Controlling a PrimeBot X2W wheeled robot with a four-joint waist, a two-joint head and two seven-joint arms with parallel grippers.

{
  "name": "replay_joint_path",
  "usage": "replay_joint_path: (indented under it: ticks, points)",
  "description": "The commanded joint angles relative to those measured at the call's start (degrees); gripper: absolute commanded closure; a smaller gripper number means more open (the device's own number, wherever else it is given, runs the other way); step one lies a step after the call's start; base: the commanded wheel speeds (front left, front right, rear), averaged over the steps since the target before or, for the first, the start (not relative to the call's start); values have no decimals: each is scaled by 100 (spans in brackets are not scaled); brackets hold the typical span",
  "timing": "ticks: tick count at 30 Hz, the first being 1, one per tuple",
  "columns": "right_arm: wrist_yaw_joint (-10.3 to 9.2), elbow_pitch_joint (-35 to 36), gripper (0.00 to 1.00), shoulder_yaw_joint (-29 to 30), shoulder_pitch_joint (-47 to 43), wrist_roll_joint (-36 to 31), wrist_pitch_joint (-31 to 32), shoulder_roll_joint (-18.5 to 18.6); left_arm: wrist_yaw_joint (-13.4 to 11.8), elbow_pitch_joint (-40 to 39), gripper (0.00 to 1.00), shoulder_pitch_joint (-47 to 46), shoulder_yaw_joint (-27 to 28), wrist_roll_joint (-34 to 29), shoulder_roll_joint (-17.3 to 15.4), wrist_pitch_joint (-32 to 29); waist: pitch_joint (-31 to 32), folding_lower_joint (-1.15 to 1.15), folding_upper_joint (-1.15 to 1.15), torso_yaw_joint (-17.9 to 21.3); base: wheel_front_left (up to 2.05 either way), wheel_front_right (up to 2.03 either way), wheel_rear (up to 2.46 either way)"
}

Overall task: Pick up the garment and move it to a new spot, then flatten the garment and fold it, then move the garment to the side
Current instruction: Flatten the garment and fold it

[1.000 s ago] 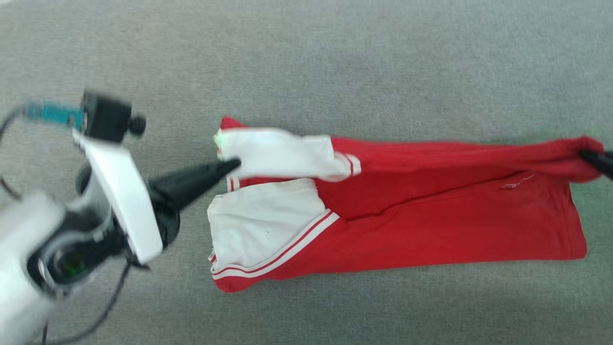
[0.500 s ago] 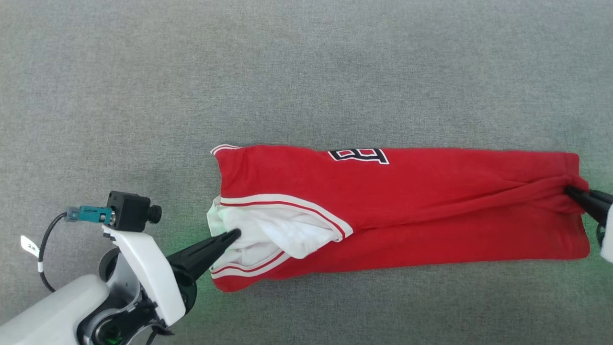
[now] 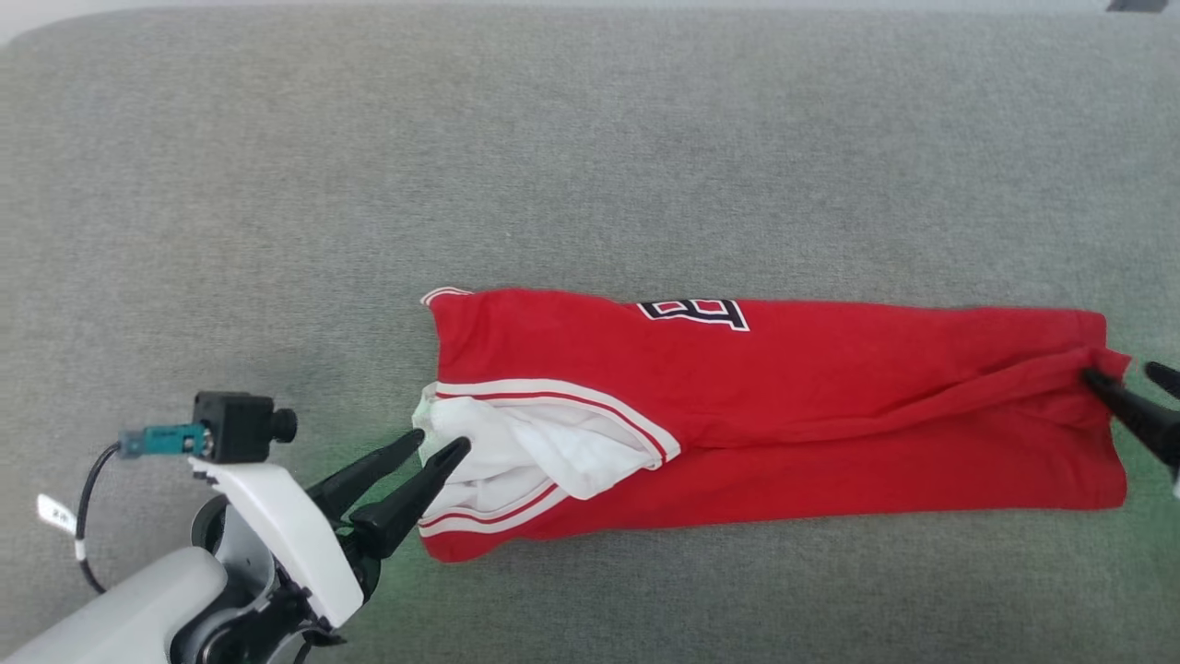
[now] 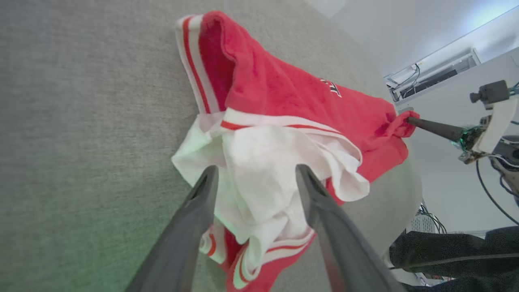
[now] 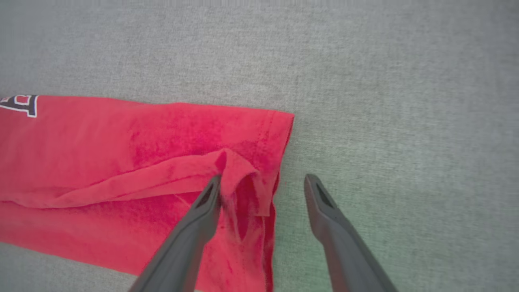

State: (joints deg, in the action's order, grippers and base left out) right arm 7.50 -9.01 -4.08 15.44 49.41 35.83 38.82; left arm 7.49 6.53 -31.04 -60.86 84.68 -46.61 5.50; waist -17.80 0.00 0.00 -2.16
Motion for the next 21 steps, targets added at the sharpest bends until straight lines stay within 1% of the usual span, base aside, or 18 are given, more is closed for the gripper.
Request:
replay_joint_path:
  ticks: [1, 3, 6, 8, 11, 12, 14, 16, 19, 21]
  points:
    - [-2, 40, 0, 110, -111, 64, 29, 53, -4, 10, 0, 131, 31, -11, 49, 160, 55, 0, 0, -63, 0, 0, 0]
    - [-2, 8, 0, 300, -232, 109, 36, 71, -4, 52, 0, 180, 73, -15, 70, 397, 101, 0, 0, -132, 0, 0, 0]
    - [-1, -48, 0, 514, -359, 234, 141, -21, -4, 254, 0, 338, 163, -7, 139, 704, 155, 0, 0, -242, 0, 0, 0]
    - [-1, -107, 0, 576, -437, 316, 250, -64, -4, 376, 0, 454, 233, -24, 270, 831, 177, 0, 0, -329, 0, 0, 0]
    - [-1, -281, 0, 699, -528, 361, 406, -97, -4, 855, 0, 635, 530, -293, 522, 961, 225, 0, 0, -544, 0, 0, 0]
    - [-1, -281, 0, 699, -528, 361, 406, -97, -4, 855, 0, 635, 530, -293, 522, 961, 225, 0, 0, -544, 0, 0, 0]
    - [-1, -404, 0, 779, -566, 385, 466, -126, -5, 1098, 0, 736, 1015, -523, 777, 969, 241, 0, 0, -654, 0, 0, 0]
    - [-1, -517, 0, 866, -590, 341, 535, -135, -46, 1314, 0, 935, 1607, -975, 1036, 973, 251, 0, 0, -747, 0, 0, 0]
    - [-1, -620, 0, 936, -589, 234, 625, -185, -130, 1400, 0, 1236, 2600, -1869, 1469, 972, 265, 0, 0, -852, 0, 0, 0]
    - [-1, -709, 0, 992, -544, 184, 710, -253, -121, 1320, 0, 1526, 3316, -2371, 1851, 972, 270, 0, 0, -900, 0, 0, 0]
